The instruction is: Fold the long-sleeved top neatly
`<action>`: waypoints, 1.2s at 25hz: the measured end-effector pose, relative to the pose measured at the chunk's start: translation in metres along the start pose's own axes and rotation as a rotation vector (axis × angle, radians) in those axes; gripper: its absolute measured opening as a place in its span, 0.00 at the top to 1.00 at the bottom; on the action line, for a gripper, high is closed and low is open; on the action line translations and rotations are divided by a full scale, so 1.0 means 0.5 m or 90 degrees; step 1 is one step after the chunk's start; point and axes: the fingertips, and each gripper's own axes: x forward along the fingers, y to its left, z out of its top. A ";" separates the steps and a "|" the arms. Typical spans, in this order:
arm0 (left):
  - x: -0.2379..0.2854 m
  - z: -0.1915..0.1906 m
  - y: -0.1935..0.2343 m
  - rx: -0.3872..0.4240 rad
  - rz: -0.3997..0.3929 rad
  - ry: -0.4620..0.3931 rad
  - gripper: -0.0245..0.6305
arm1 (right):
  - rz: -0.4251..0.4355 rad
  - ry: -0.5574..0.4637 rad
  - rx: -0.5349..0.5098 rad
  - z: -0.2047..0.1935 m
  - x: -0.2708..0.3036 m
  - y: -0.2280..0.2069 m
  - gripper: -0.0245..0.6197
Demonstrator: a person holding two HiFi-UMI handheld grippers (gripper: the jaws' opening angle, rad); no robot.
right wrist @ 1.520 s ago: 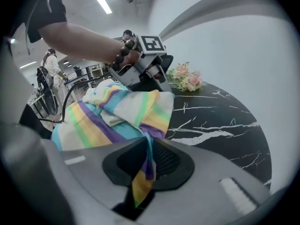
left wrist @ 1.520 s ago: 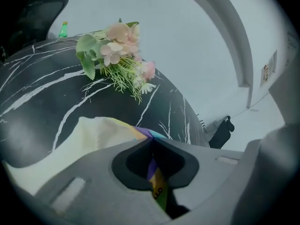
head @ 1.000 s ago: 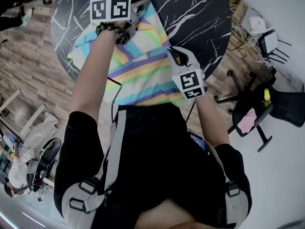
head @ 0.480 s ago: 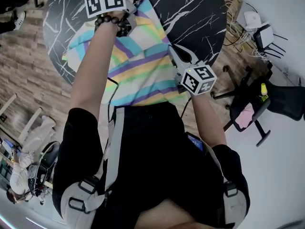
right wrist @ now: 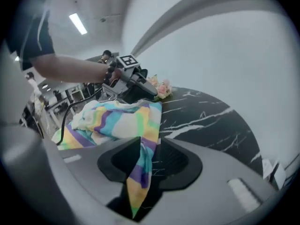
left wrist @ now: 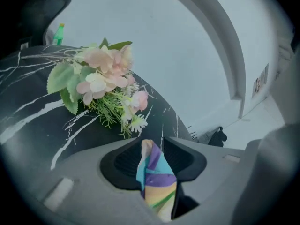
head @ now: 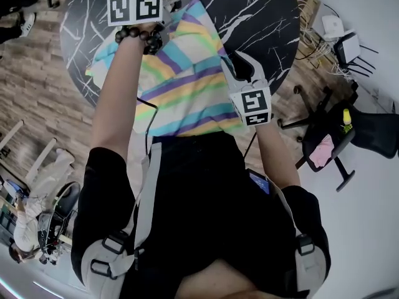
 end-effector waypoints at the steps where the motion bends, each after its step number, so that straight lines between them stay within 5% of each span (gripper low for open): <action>1: -0.005 -0.014 0.000 0.021 0.007 0.024 0.72 | 0.008 0.005 -0.032 0.007 0.006 0.010 0.75; 5: -0.006 -0.078 -0.010 0.063 0.004 0.100 0.70 | 0.034 0.037 -0.114 -0.006 0.029 0.044 0.75; 10: 0.008 -0.109 -0.030 0.066 -0.022 0.114 0.77 | 0.013 0.054 -0.144 -0.020 0.040 0.036 0.84; 12: 0.012 -0.103 -0.038 0.076 -0.024 0.108 0.89 | 0.018 0.049 -0.133 -0.013 0.042 0.034 0.90; 16: 0.026 -0.071 -0.068 0.094 -0.041 0.084 0.92 | 0.023 -0.005 -0.105 0.020 0.029 0.025 0.93; 21: 0.064 -0.034 -0.103 0.112 -0.058 0.064 0.92 | -0.003 -0.048 0.056 0.018 0.006 -0.040 0.93; 24: 0.092 -0.034 -0.097 0.117 -0.038 0.054 0.89 | -0.021 -0.014 0.120 -0.013 0.016 -0.072 0.93; 27: 0.085 -0.030 -0.089 0.109 -0.017 0.025 0.80 | -0.020 0.008 0.110 -0.025 0.022 -0.073 0.91; 30: 0.032 -0.024 -0.084 0.118 -0.004 -0.003 0.71 | 0.003 -0.003 0.095 -0.009 0.012 -0.063 0.76</action>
